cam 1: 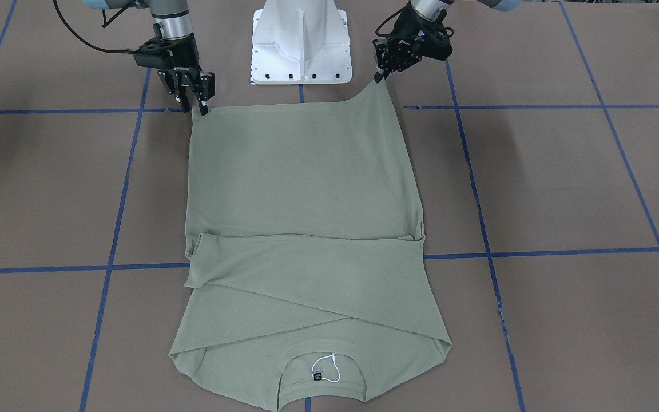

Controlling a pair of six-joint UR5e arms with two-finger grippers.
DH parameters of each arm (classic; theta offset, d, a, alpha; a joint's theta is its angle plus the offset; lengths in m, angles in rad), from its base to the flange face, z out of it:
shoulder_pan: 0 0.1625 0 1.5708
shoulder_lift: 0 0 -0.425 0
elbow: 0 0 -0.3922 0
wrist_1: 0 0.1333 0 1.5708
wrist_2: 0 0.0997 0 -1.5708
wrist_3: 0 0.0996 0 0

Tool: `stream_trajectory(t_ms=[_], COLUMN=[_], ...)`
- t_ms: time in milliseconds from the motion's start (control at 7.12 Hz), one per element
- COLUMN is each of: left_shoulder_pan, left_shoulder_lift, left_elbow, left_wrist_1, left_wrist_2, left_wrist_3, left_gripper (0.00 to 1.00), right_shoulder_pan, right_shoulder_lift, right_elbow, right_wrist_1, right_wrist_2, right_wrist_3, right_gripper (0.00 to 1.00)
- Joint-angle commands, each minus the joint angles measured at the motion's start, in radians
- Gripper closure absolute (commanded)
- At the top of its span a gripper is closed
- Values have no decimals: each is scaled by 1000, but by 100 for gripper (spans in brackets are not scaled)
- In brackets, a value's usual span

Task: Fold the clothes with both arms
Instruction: 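Lower both grippers onto the hem corners and grasp them, then lift the hem with both grippers and carry it toward the collar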

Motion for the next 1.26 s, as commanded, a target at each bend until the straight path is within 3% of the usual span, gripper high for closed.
stream_trajectory(t_ms=[0, 140, 281, 421, 561, 842, 982, 1123], left_shoulder_pan=[1, 1, -1, -1, -2, -2, -22, -104], left_shoulder_lift=[-1, 1, 1, 10, 30, 36, 30, -22], left_elbow=[-1, -3, -6, -28, -100, -407, -538, -565], left_wrist_1=[-1, -1, -1, 0, 31, 341, 479, 547], left_wrist_2=[1, 1, 1, -3, -11, -144, -213, -291], left_wrist_3=[0, 0, 0, 1, 3, 3, 11, 15], left_gripper=[100, 100, 100, 100, 100, 100, 100, 100], right_shoulder_pan=[-1, -1, 5, 8, 8, 10, 51, 133], right_shoulder_lift=[2, 2, -1, -9, -9, 3, 37, 90], right_elbow=[1, 11, 35, 108, 246, 545, 633, 635], right_wrist_1=[0, 0, -3, -78, -245, -517, -619, -658], right_wrist_2=[0, 0, 4, 13, 55, 174, 255, 342], right_wrist_3=[7, 7, 6, -2, -4, -13, -27, -78], right_gripper=[88, 100, 100, 100, 100, 100, 100, 100])
